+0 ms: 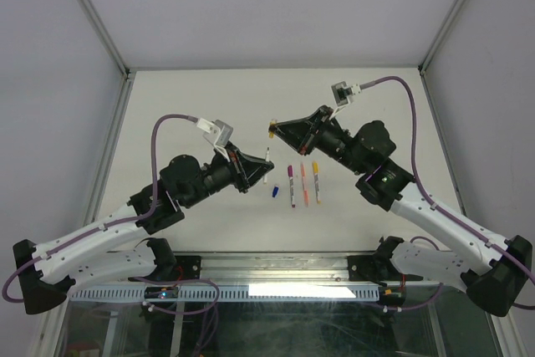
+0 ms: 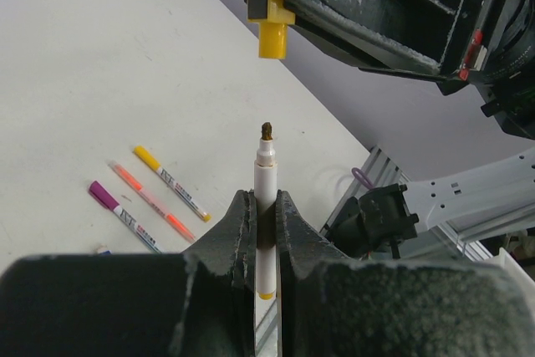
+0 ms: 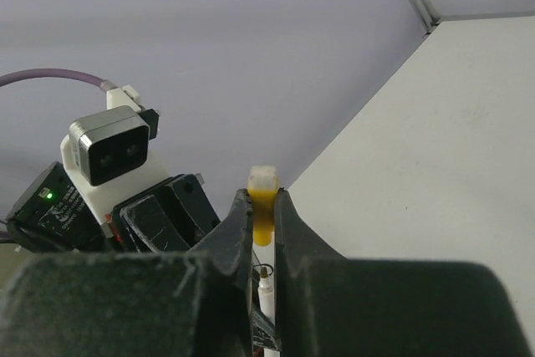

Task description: Insert the pens into the pen caps

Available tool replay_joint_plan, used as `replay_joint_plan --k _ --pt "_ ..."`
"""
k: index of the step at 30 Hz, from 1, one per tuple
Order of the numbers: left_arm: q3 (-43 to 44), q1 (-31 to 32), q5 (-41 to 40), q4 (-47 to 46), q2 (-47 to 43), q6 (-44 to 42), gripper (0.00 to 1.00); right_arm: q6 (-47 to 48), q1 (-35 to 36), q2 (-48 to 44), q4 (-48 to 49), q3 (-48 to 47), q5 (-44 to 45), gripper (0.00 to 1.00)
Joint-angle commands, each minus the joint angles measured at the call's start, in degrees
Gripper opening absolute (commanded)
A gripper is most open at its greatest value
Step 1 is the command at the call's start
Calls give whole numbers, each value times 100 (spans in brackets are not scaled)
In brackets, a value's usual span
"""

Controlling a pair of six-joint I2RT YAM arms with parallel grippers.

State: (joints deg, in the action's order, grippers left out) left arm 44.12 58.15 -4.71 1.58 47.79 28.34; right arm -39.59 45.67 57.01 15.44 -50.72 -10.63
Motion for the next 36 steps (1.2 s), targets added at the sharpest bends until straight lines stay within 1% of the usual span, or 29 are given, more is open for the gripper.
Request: replay_joint_plan --k 1,36 --pt "3 30 -137 -352 -79 -28 0 -112 -16 -106 433 31 -395 0" --pt "40 30 -118 -352 -52 -70 0 -99 -16 92 258 104 -615 0"
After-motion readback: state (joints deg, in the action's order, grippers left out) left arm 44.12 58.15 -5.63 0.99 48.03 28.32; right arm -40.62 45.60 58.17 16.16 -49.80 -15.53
